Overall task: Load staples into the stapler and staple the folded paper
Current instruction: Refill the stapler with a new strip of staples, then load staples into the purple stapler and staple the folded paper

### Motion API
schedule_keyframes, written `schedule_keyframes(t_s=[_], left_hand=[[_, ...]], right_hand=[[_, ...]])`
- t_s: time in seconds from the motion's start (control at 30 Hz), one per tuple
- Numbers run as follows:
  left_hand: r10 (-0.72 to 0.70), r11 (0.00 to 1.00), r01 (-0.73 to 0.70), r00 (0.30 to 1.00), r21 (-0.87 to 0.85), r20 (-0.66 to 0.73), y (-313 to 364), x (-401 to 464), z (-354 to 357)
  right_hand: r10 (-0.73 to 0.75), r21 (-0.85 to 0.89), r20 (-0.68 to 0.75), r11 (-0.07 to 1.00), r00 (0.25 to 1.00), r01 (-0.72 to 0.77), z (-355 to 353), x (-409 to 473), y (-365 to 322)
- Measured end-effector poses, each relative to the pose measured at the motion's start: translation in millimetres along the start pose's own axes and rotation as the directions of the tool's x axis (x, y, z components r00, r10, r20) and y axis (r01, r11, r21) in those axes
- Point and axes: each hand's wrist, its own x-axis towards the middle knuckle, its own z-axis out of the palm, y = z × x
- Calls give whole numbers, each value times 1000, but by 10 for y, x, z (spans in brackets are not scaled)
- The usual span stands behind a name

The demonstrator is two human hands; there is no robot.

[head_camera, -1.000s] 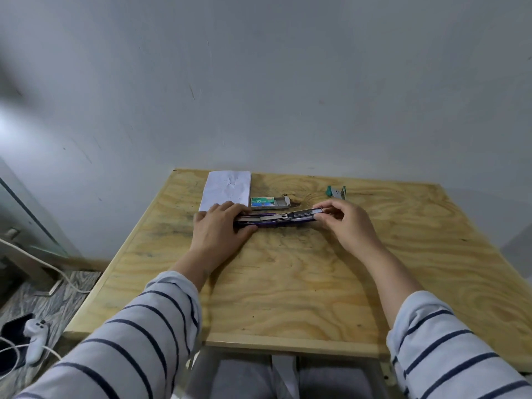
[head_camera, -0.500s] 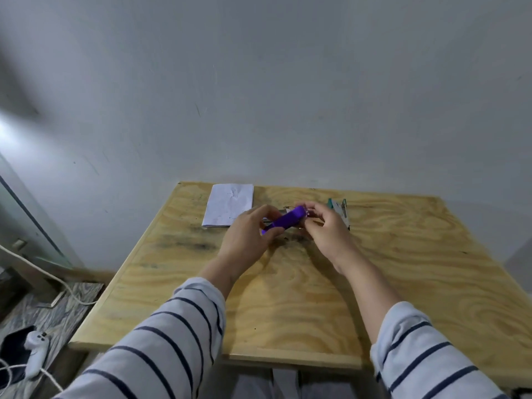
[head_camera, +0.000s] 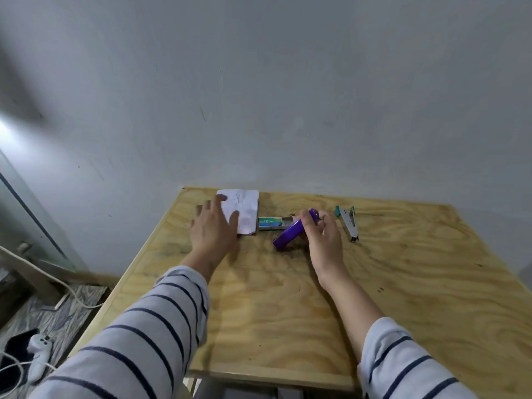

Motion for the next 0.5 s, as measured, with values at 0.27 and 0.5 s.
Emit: schedule_keyframes(t_s=[0.27,0.5], left_hand=[[-155,987,140,965,85,213,-168,255,-25],[-112,987,130,978,-92,176,-82,224,-2]], right_hand=[[-70,-16,-56,997,996,69,23,-23,73],[-73,-32,-50,997,996,71,23,-14,64]])
